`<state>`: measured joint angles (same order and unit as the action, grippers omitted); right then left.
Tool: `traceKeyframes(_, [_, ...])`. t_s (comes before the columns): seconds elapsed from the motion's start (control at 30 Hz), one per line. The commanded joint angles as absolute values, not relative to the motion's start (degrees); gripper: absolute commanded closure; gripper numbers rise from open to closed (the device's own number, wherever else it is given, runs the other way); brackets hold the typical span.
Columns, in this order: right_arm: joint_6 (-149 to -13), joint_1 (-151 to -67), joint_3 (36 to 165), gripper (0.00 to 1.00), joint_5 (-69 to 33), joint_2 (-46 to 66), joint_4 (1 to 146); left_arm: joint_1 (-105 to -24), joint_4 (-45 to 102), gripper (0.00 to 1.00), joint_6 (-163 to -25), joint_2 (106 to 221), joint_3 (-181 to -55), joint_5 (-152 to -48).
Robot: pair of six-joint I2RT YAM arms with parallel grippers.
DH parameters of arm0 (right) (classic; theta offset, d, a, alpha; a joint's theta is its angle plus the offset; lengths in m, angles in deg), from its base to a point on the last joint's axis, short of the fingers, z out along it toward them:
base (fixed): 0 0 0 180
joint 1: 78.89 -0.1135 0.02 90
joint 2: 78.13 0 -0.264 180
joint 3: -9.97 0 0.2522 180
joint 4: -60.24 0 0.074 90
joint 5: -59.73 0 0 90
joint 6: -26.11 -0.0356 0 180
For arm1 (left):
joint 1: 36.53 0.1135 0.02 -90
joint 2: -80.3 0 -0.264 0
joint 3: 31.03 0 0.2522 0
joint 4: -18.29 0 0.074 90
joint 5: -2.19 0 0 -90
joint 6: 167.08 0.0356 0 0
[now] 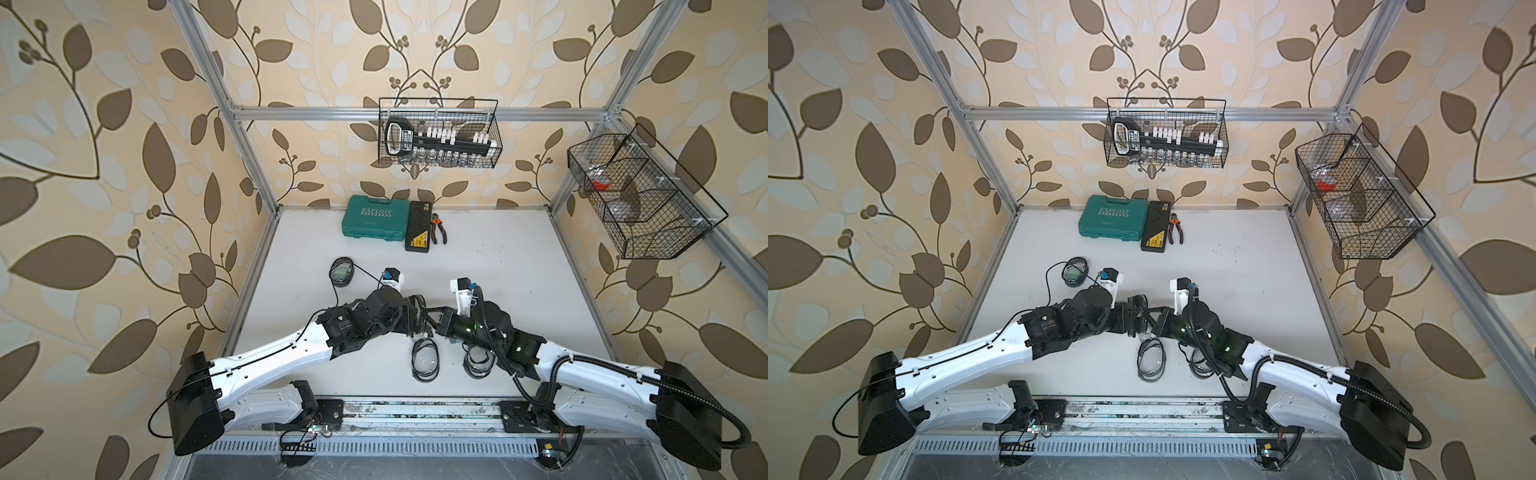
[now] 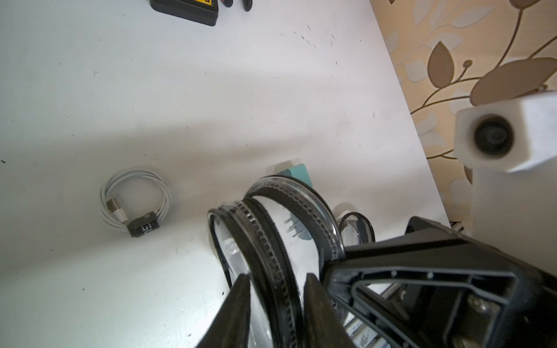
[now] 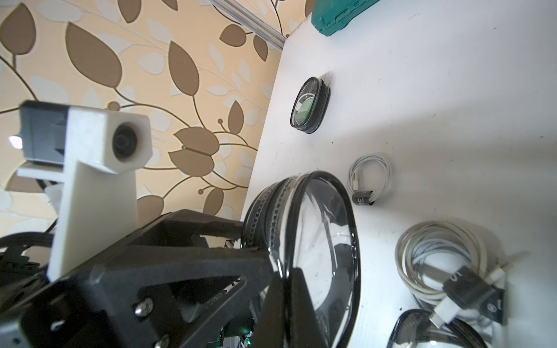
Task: Pack away charging kits
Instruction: Open the storage bag.
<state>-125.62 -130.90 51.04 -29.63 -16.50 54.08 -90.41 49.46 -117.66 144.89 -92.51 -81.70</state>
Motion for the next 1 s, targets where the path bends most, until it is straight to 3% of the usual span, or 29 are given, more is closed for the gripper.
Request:
traceKeyframes(0.0, [-126.78,-130.83,50.84,1.00,-29.21,-17.46,52.73,-89.55,48.41,0.67,-117.25,144.36,-91.96,-81.83])
traceKeyframes(0.3, [-126.75,-130.72,50.97,1.00,-28.92,-17.28,52.45,-88.78,45.54,0.76,-116.95,142.10,-89.17,-84.12])
traceKeyframes(0.5, [-126.57,-130.73,51.41,1.00,-28.65,-15.54,51.50,-88.65,45.29,0.99,-116.79,142.52,-89.78,-83.94])
traceKeyframes(0.63, [-126.39,-130.23,51.59,1.00,-29.47,-13.31,50.99,-88.34,49.08,1.00,-117.54,142.04,-91.62,-80.36])
traceKeyframes(0.83, [-125.50,-126.95,52.61,0.97,-29.45,-7.38,51.80,-87.99,72.03,1.00,-123.79,144.00,-101.44,-65.84])
traceKeyframes(0.97, [-124.96,-126.39,54.07,0.92,-30.03,-2.34,52.35,-86.96,76.72,1.00,-124.21,144.97,-103.60,-64.68])
